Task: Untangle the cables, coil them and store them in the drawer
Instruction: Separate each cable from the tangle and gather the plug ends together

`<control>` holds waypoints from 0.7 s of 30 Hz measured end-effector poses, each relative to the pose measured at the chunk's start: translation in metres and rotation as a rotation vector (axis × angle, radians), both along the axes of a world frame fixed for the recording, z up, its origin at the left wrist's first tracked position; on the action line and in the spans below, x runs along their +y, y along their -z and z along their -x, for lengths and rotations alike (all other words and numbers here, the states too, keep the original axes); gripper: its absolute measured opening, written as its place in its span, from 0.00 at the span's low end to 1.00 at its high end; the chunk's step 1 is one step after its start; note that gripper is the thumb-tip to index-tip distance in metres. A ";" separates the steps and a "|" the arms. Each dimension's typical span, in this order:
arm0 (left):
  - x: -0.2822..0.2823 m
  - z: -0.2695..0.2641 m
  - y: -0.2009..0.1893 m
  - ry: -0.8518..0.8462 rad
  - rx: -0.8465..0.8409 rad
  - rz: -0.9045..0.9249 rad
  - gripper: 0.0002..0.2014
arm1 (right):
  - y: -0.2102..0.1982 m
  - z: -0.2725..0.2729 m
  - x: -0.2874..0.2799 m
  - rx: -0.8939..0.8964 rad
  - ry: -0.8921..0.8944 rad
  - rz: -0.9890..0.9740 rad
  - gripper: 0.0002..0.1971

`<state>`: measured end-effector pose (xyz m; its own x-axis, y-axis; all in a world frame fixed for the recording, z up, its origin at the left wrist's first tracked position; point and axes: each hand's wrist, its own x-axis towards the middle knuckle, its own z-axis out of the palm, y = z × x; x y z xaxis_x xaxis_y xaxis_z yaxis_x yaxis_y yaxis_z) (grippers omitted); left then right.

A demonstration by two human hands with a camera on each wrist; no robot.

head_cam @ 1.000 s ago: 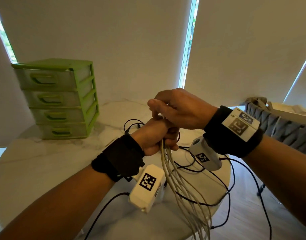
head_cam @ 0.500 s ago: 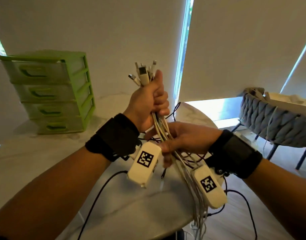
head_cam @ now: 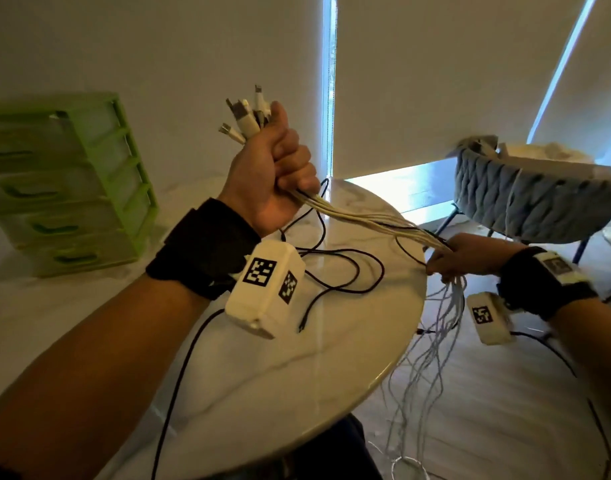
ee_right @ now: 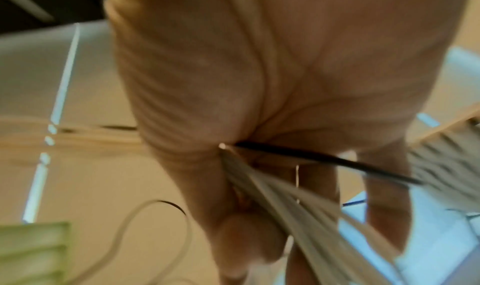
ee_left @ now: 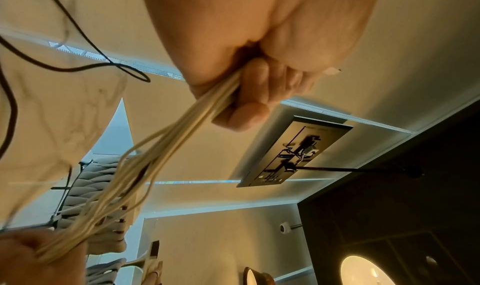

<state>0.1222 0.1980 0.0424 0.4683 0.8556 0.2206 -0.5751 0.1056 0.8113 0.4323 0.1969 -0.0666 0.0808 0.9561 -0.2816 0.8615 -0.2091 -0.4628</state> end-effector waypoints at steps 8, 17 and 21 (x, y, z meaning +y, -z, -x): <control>0.012 -0.004 0.001 -0.064 0.033 -0.002 0.30 | 0.050 -0.063 0.033 -0.293 0.378 -0.154 0.15; 0.026 0.009 0.018 -0.203 0.178 -0.045 0.26 | 0.060 -0.021 0.025 -0.150 0.094 0.222 0.09; 0.022 0.004 0.024 -0.175 0.195 -0.018 0.26 | -0.002 0.015 0.023 -0.457 -0.178 0.046 0.09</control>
